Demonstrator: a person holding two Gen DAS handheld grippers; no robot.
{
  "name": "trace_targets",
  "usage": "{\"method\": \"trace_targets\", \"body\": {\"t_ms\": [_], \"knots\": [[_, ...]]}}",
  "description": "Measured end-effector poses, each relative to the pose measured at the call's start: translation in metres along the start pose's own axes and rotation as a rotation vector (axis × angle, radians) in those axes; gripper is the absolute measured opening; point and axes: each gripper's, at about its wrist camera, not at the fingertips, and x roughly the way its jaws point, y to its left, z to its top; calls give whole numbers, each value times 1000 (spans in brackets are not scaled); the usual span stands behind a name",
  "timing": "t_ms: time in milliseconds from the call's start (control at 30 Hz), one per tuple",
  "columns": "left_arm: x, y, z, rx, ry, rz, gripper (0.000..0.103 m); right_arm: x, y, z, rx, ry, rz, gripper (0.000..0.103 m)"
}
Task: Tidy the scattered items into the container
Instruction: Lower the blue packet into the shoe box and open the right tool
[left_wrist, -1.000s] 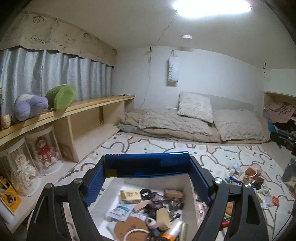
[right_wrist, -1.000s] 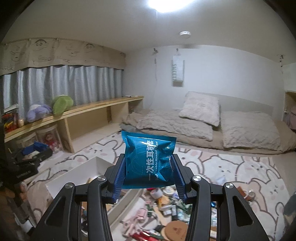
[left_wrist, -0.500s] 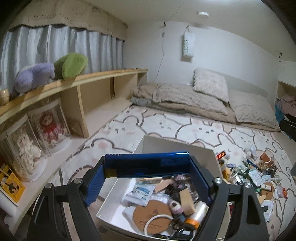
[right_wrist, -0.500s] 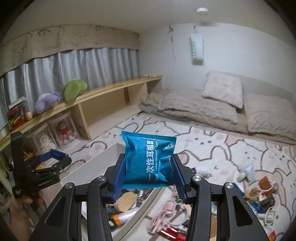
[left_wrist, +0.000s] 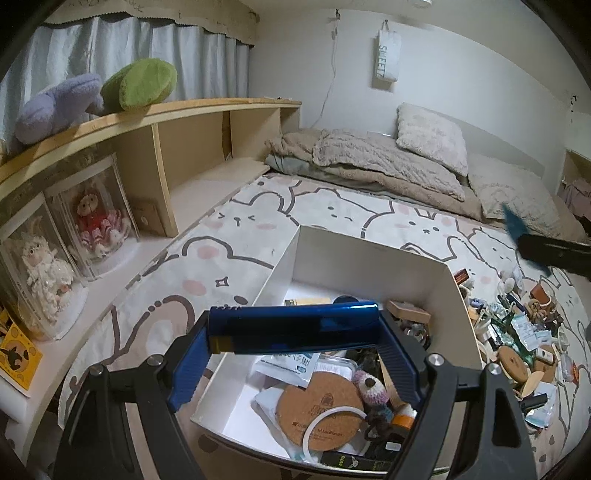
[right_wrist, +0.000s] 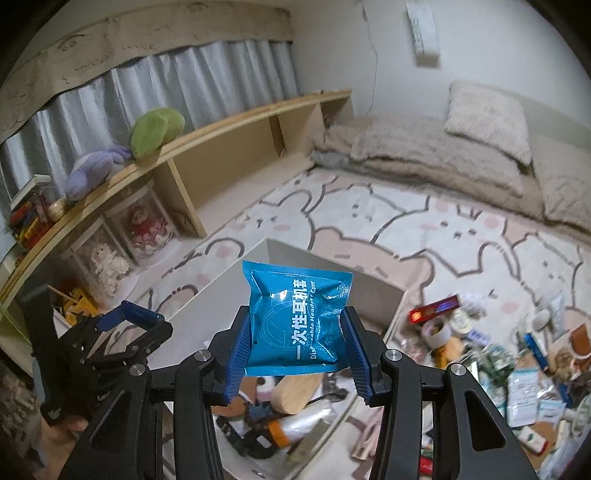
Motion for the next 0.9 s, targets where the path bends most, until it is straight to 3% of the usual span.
{"method": "trace_targets", "body": {"t_ms": [433, 900], "knots": [[16, 0, -8, 7, 37, -23, 84, 83, 0, 6, 81, 181, -14, 49], [12, 15, -6, -18, 8, -37, 84, 185, -22, 4, 244, 353, -76, 49]]}}
